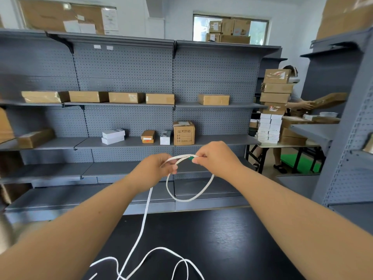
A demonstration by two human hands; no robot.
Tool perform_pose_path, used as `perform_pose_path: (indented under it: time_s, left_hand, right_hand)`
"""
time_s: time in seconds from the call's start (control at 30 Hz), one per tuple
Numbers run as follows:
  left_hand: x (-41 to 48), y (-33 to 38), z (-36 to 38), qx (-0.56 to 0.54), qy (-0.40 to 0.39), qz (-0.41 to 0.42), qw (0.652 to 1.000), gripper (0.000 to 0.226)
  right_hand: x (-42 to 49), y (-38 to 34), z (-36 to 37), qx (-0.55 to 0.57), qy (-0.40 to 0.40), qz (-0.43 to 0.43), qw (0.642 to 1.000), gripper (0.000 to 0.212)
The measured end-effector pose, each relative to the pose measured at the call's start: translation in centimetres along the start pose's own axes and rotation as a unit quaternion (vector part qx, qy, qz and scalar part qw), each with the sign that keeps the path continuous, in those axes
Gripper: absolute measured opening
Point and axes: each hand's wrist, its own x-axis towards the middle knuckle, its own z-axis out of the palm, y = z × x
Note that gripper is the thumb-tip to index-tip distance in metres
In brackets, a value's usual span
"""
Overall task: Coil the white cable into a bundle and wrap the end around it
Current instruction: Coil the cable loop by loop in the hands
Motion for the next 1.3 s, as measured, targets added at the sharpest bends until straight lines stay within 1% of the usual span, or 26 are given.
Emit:
perform_pose_path:
  time_s: [0.17, 0.3, 0.37, 0.47, 0.57, 0.63, 0.73, 0.8, 0.9, 0.97, 1.03, 1.17, 1.3]
  left_hand:
    - [-0.6, -0.8, 2.0, -0.025, 0.026, 0.013, 0.999, 0.007]
    - [-1.3, -1.5, 3.0, -0.052, 0.064, 0.022, 0.996, 0.014]
    - [-1.5, -1.8, 3.3, -0.063, 0.082, 0.023, 0.994, 0.014]
    - [-1.5, -2.0, 3.7, -0.039, 0.101, 0.016, 0.994, 0.014]
    - [-1.5, -1.9, 3.9, 0.006, 0.086, 0.002, 0.996, 0.018]
    - [-1.4, -1.9, 3.8, 0.001, 0.083, 0.001, 0.997, 0.018]
    - [-1.3, -2.6, 3.4, -0.039, 0.099, -0.011, 0.994, 0.023]
    - [-1.3, -2.8, 3.3, -0.099, 0.121, -0.028, 0.987, 0.025]
    - [-1.4, -2.3, 3.3, -0.254, 0.150, -0.059, 0.954, 0.024]
    - [-1.4, -2.1, 3.2, -0.314, 0.155, -0.075, 0.934, 0.023]
    - [-1.3, -2.3, 2.9, -0.332, 0.144, -0.079, 0.929, 0.021]
    - [-1.2, -2.5, 2.3, -0.353, 0.128, -0.078, 0.923, 0.015]
    - [-0.7, -2.0, 1.0, -0.335, 0.170, -0.081, 0.923, 0.013]
  right_hand:
    - [-0.1, 0.6, -0.1, 0.039, 0.011, 0.029, 0.999, 0.028]
    - [-0.1, 1.1, -0.2, 0.081, 0.021, 0.051, 0.995, 0.027]
    - [-0.2, 1.4, -0.3, 0.101, 0.028, 0.057, 0.993, 0.025]
    - [-0.3, 1.5, -0.2, 0.129, 0.045, 0.068, 0.988, 0.026]
    - [-0.3, 1.5, 0.1, 0.157, 0.057, 0.078, 0.983, 0.029]
    - [-0.3, 1.5, 0.2, 0.169, 0.061, 0.080, 0.980, 0.024]
    - [-0.5, 1.5, 0.2, 0.200, 0.071, 0.079, 0.974, 0.023]
    - [-0.5, 1.5, 0.3, 0.223, 0.074, 0.083, 0.968, 0.024]
    - [-0.3, 1.5, 0.8, 0.278, 0.083, 0.108, 0.951, 0.020]
    - [-0.3, 1.5, 1.1, 0.319, 0.085, 0.128, 0.935, 0.017]
    - [-0.4, 1.6, 1.3, 0.348, 0.084, 0.138, 0.923, 0.012]
    - [-0.3, 1.9, 1.6, 0.377, 0.085, 0.154, 0.909, 0.011]
    - [-0.3, 2.2, 2.3, 0.400, 0.078, 0.171, 0.897, 0.010]
